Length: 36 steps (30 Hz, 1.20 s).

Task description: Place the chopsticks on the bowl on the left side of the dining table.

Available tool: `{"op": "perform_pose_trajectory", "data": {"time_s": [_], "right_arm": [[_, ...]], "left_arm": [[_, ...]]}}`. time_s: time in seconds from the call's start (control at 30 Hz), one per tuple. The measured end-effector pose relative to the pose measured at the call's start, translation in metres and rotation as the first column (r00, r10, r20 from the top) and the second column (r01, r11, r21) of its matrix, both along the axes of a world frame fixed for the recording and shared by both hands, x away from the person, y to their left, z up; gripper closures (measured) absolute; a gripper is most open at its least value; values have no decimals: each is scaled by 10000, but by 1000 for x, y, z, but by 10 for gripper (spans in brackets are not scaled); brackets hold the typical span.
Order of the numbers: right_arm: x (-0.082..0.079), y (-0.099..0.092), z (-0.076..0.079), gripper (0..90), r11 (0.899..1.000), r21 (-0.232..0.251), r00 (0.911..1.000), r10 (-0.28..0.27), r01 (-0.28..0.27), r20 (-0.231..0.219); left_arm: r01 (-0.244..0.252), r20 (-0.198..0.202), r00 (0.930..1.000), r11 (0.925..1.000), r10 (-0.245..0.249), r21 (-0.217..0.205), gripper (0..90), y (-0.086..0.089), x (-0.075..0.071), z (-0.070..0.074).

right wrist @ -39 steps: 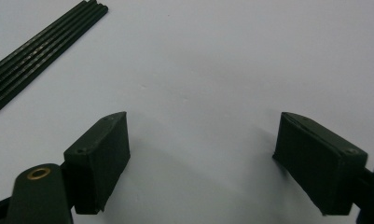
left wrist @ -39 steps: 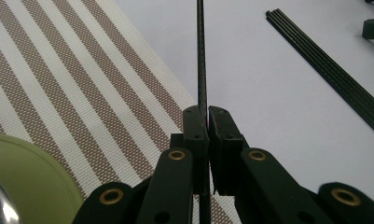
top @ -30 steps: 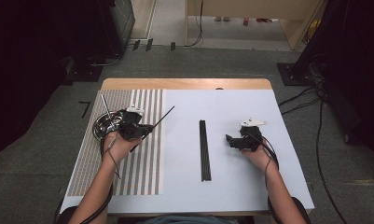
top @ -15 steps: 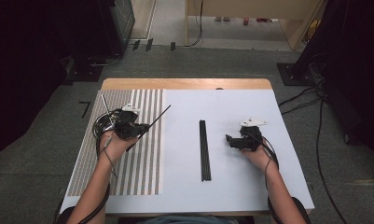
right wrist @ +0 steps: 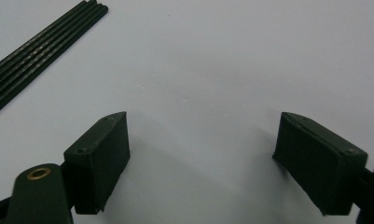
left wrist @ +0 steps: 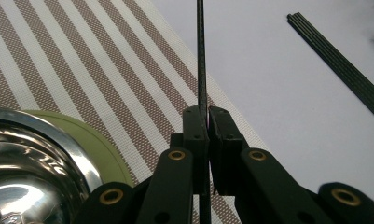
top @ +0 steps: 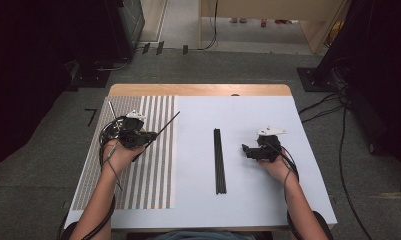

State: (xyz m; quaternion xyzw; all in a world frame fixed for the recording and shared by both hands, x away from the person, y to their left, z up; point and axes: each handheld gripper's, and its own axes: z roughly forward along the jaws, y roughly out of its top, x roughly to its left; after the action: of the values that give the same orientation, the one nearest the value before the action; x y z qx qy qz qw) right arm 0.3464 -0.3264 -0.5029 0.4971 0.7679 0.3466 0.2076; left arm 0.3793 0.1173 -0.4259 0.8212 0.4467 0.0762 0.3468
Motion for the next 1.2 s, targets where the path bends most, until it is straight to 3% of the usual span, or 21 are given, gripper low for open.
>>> {"op": "perform_pose_trajectory", "data": {"time_s": [0.87,1.2], "right_arm": [[0,0,0,176,10000,0,10000,-2,2,6],[0,0,0,176,10000,13,10000,-15,15,-20]], "left_arm": [[-503,117,9987,9985,501,203,877,27,1,5],[-735,240,9971,9960,724,504,876,39,1,6]]}}
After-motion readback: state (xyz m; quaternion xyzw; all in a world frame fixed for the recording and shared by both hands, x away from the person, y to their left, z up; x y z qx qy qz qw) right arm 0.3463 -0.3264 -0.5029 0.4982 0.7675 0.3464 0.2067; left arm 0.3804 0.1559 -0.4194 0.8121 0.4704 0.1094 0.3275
